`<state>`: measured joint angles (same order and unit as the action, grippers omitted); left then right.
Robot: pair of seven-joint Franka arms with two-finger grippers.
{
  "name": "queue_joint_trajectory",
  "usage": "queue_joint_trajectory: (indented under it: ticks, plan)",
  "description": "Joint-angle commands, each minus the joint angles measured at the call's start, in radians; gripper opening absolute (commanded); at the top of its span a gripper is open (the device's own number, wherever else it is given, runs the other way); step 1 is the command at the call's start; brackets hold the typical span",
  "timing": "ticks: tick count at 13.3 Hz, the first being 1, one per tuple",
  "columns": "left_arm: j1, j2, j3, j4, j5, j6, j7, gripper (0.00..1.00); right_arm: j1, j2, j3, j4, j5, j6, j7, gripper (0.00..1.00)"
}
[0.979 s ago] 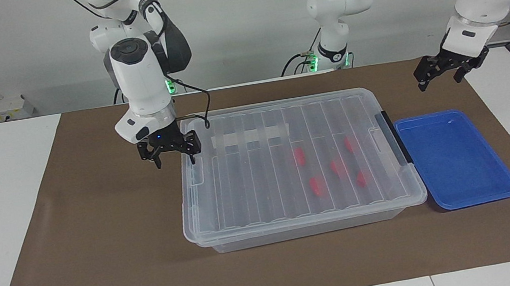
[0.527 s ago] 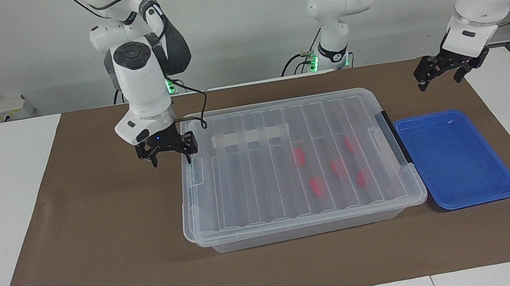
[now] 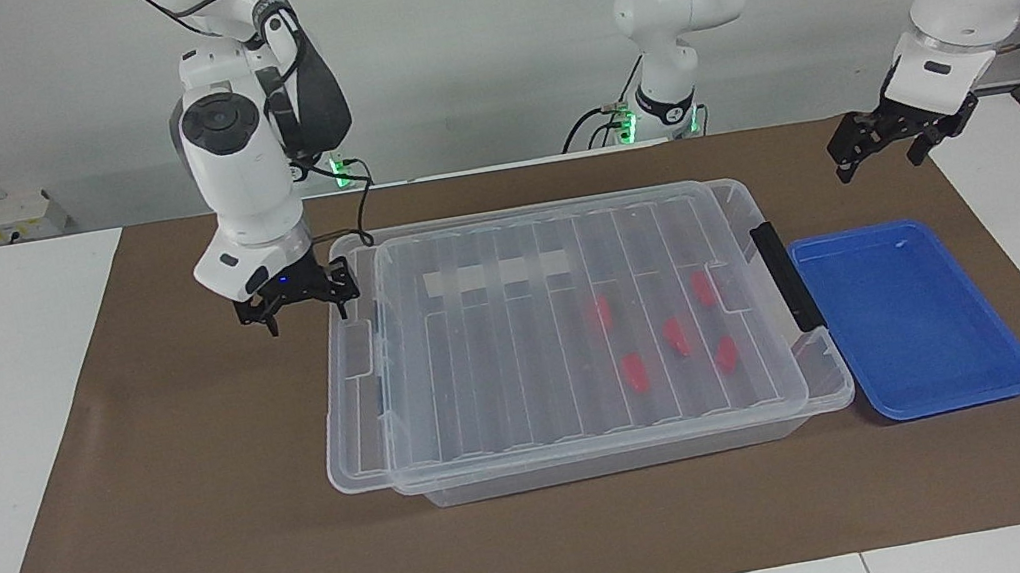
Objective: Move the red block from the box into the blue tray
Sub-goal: 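Slide the clear box lid away from the blue tray with the right gripper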
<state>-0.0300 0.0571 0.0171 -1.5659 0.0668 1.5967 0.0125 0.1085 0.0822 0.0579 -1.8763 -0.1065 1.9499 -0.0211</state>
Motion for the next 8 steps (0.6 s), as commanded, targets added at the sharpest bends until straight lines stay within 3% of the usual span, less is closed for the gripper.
queue_joint_trajectory:
  ticks: [1, 5, 8]
  plan:
    - [-0.002, -0.039, 0.0, -0.039, -0.004, 0.008, 0.003, 1.0, -0.062, -0.024, 0.005, -0.029, -0.013, -0.003, -0.149, 0.99]
    - [-0.014, -0.043, -0.009, -0.037, -0.011, 0.026, -0.05, 1.0, -0.134, -0.024, 0.005, -0.041, -0.012, 0.017, -0.304, 0.99]
    - [-0.1, -0.043, -0.019, -0.052, -0.047, 0.084, -0.389, 1.0, -0.187, -0.018, 0.005, -0.046, -0.012, 0.078, -0.413, 0.99]
